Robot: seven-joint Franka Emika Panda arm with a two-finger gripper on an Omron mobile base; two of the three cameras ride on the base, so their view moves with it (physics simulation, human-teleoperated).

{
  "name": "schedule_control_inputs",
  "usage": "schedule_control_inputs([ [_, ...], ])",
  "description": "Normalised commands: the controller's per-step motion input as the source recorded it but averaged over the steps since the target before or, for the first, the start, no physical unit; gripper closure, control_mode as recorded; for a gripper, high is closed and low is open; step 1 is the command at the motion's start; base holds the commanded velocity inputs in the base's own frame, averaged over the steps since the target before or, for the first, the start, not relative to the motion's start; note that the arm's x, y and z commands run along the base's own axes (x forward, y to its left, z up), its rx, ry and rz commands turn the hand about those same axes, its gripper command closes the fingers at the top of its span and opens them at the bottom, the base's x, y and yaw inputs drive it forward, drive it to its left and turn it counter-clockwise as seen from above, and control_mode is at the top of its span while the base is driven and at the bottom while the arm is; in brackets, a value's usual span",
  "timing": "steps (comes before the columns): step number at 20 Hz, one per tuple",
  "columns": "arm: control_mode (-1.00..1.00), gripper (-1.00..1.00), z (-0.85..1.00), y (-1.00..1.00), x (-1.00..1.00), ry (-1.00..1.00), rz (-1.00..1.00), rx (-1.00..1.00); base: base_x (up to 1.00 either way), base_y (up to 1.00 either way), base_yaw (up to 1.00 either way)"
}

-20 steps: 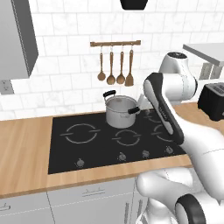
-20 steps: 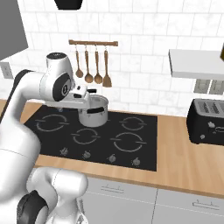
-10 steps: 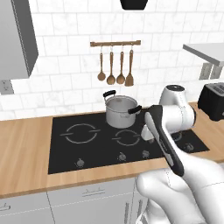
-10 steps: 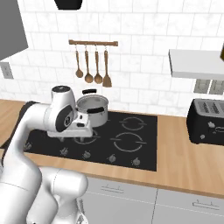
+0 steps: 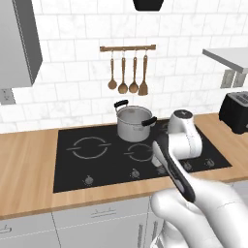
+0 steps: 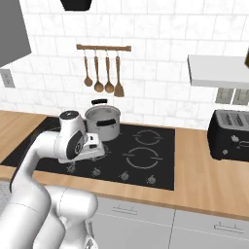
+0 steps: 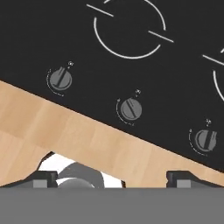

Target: Turn off the rear center burner of the stove.

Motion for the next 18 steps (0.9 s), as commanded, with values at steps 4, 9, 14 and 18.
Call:
schedule_control_inputs([
  [4,-1.0,-1.0,-0.24,0.0,0.57,0.0,0.09,0.0,0.0,0.0,0.0],
  [9,-1.0,-1.0,-0.29,0.0,0.46,0.04,0.05,0.0,0.0,0.0,0.0],
  [14,-1.0,-1.0,-0.37,-0.09,0.29,0.11,0.02,0.0,0.0,0.0,0.0],
  [18,-1.0,-1.0,-0.41,-0.22,0.1,0.09,0.0,0.0,0.0,0.0,0.0],
])
